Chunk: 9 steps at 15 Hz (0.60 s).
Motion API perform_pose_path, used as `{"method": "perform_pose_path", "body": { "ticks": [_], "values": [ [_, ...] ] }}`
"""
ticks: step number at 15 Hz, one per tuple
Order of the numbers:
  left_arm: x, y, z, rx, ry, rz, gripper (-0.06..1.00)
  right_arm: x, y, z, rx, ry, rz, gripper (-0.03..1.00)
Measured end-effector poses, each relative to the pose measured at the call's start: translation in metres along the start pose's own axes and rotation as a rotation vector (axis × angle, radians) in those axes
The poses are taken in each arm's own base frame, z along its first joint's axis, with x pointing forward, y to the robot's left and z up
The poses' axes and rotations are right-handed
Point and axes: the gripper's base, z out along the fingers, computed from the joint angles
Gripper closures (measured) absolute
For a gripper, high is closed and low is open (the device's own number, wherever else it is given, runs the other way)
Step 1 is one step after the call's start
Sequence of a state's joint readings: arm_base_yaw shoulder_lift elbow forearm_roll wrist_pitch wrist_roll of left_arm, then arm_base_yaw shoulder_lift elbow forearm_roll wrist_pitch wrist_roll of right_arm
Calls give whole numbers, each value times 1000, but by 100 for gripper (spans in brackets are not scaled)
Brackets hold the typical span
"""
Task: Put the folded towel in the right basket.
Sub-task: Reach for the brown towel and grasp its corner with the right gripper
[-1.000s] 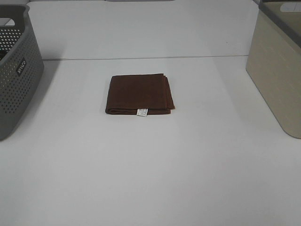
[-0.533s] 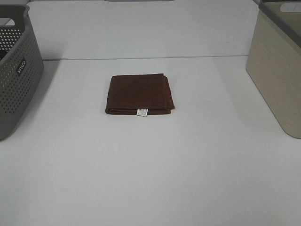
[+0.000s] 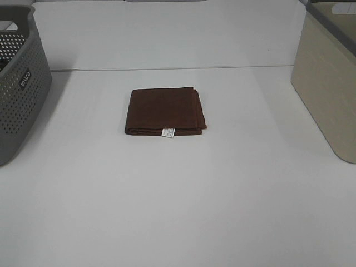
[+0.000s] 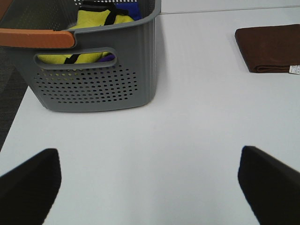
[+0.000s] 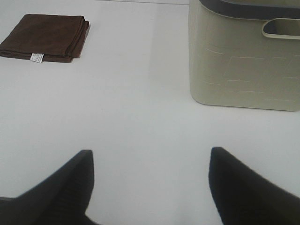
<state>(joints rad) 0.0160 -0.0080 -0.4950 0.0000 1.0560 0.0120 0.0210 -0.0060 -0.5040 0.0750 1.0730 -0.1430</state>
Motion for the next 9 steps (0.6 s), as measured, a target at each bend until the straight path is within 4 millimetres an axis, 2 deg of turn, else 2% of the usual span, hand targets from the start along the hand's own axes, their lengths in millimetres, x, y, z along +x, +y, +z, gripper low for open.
{"method": "perform_pose_path", "body": {
  "ticks": [7, 9],
  "values": [
    [0, 0, 0, 0, 0, 0, -3, 0, 0, 0, 0, 1, 0, 30],
    [0, 0, 0, 0, 0, 0, -3, -9, -1, 7, -4, 42, 4, 30]
  ]
}}
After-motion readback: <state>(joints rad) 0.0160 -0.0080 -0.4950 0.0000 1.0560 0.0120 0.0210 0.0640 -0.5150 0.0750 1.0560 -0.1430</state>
